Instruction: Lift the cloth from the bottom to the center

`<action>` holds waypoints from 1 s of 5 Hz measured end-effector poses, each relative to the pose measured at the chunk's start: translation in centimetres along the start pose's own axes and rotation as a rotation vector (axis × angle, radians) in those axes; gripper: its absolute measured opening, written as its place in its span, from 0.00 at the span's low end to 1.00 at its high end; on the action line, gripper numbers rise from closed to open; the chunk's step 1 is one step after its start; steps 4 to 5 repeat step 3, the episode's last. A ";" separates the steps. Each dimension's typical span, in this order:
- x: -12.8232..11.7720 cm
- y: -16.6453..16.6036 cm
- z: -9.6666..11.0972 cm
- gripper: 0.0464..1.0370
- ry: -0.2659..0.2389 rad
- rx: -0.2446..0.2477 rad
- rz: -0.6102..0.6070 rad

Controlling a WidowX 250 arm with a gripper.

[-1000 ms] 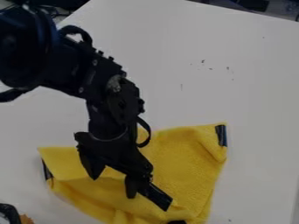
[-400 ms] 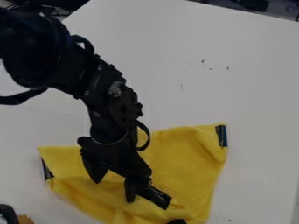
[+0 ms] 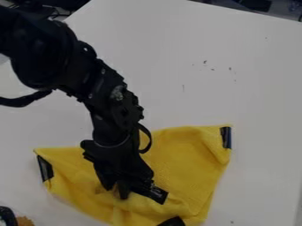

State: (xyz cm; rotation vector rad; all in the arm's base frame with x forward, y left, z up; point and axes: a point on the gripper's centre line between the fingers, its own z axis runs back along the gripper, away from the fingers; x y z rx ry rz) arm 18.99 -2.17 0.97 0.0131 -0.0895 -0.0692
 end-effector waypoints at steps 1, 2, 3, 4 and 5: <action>0.2 0.1 0.3 0.10 0.018 0.016 0.006; 0.9 -0.3 1.8 0.01 0.010 0.048 0.007; 1.9 -0.9 4.2 0.01 -0.008 0.086 0.051; 1.9 -0.9 4.2 0.01 -0.008 0.086 0.051; 1.9 -0.9 4.2 0.01 -0.008 0.086 0.051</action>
